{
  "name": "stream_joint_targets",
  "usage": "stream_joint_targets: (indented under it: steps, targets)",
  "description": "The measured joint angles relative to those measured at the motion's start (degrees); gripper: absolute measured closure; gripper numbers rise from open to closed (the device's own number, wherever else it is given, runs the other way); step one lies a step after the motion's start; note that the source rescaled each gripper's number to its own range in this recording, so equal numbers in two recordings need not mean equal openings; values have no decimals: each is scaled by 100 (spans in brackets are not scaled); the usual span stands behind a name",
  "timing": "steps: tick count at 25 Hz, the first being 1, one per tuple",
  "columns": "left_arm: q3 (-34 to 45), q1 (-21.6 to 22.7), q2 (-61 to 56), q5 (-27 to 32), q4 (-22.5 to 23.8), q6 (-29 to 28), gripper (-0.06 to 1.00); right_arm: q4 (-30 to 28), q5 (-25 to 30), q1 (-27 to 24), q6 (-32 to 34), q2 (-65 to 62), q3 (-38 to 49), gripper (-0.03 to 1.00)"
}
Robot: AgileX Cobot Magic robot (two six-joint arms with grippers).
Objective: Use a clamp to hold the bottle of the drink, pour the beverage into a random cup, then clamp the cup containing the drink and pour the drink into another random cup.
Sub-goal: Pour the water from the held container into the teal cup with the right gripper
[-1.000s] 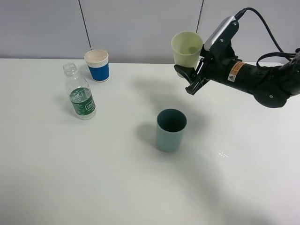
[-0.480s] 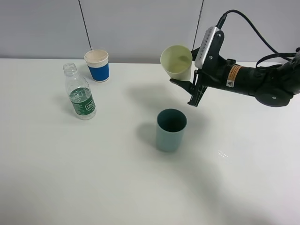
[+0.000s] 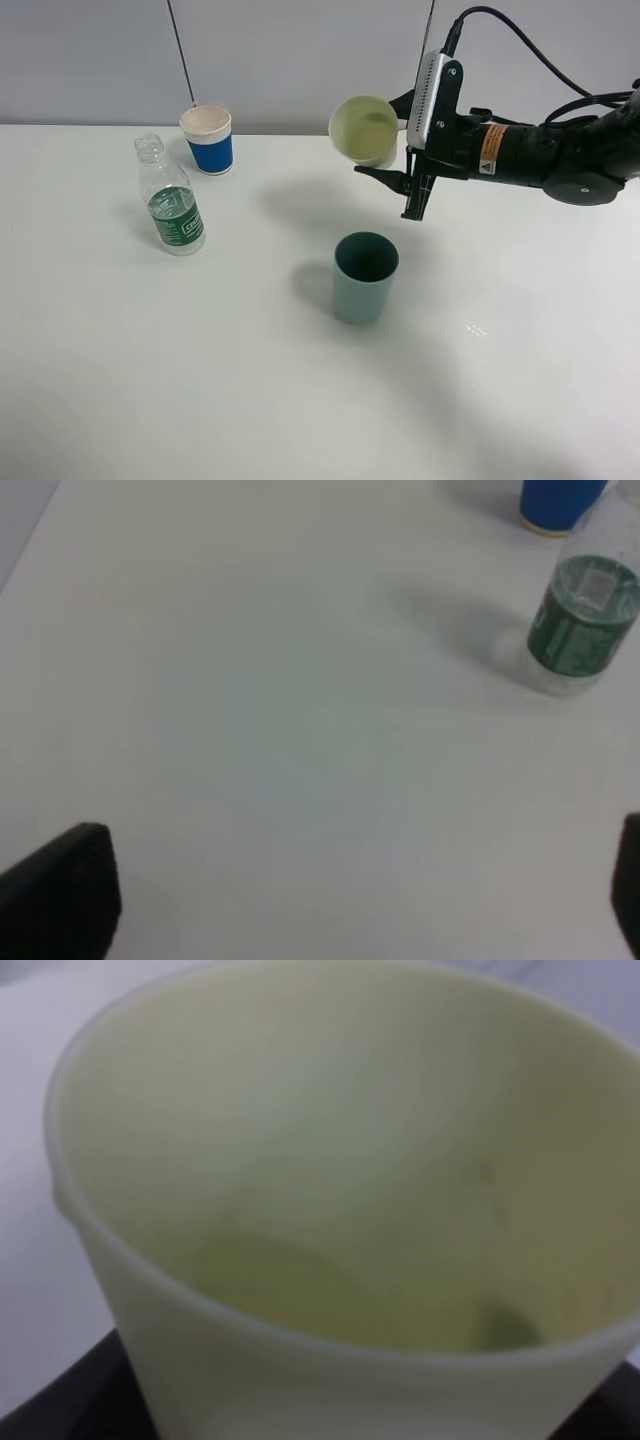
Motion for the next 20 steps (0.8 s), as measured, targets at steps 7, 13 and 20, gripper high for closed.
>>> stream_joint_targets:
  steps: [7,13,20]
  targets:
    - [0,0,0,0,0,0,-6,-756,0,0,202,0,0,96]
    - [0,0,0,0,0,0,-6,-1039,-127,0,-97,-6,0,96]
    - [0,0,0,0,0,0,-6,-1247,-82,0,-1051,-6,0,96]
